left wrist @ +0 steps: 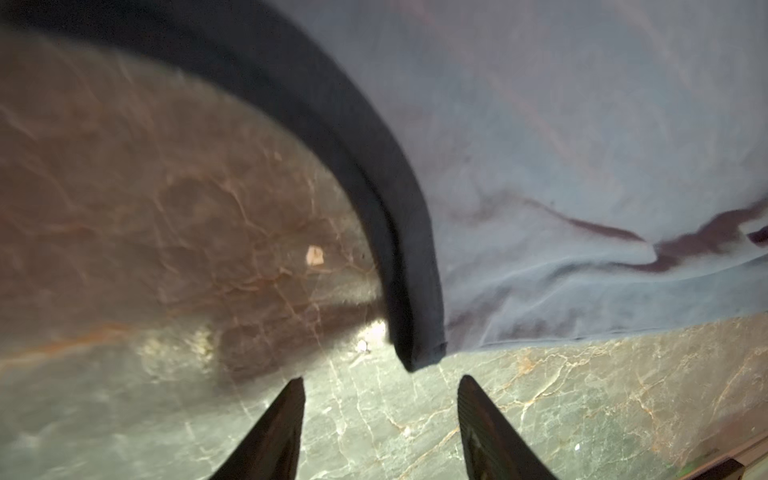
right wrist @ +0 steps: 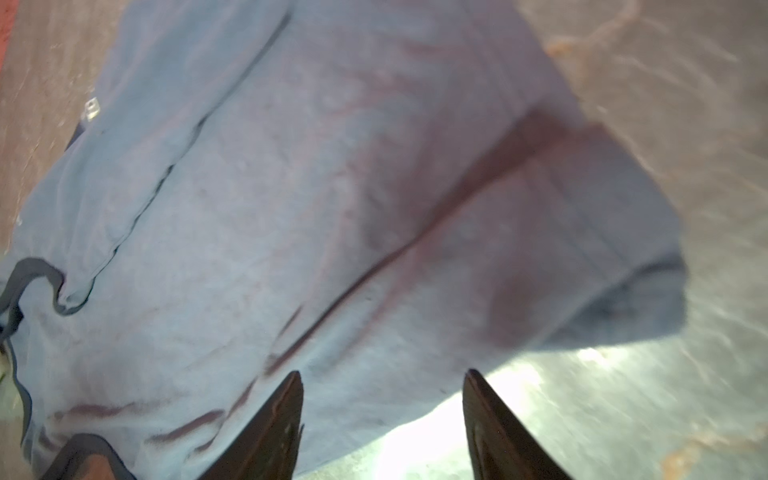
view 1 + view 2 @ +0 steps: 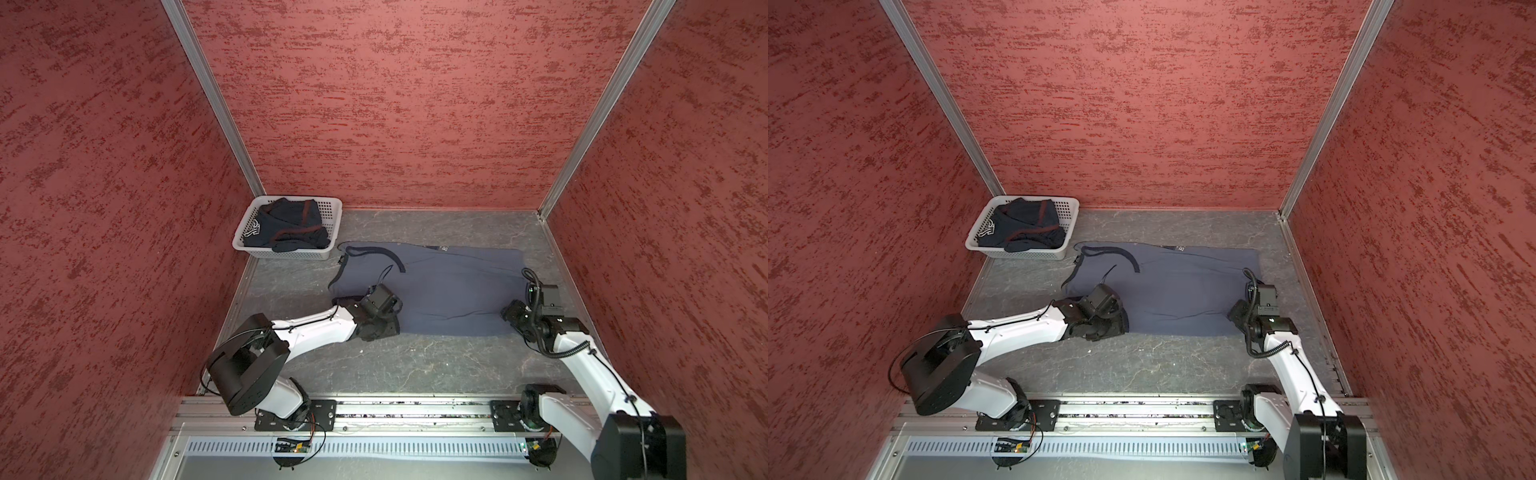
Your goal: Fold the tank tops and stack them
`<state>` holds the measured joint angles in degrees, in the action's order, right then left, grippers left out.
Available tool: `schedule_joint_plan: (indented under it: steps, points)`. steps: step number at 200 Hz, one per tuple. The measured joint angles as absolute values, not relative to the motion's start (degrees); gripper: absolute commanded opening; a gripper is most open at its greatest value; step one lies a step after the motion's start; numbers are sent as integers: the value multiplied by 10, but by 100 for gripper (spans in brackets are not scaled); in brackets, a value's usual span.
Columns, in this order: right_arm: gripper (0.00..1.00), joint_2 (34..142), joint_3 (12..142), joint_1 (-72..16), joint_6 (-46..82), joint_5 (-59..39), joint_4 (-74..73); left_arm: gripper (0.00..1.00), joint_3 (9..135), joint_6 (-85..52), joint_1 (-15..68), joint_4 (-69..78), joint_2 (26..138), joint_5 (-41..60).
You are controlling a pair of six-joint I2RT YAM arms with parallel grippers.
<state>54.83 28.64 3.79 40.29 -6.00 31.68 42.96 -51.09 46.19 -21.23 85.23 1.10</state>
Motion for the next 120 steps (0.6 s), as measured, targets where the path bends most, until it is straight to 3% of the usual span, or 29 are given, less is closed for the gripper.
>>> schedule_joint_plan:
  steps: [58, 120]
  points:
    - [59, 507, 253, 120, 440, -57, 331, 50, 430, -541, 467, -133, 897, 3]
    - [52, 572, 232, 175, 443, -64, 310, 33, 434, -547, 467, -83, 923, -1]
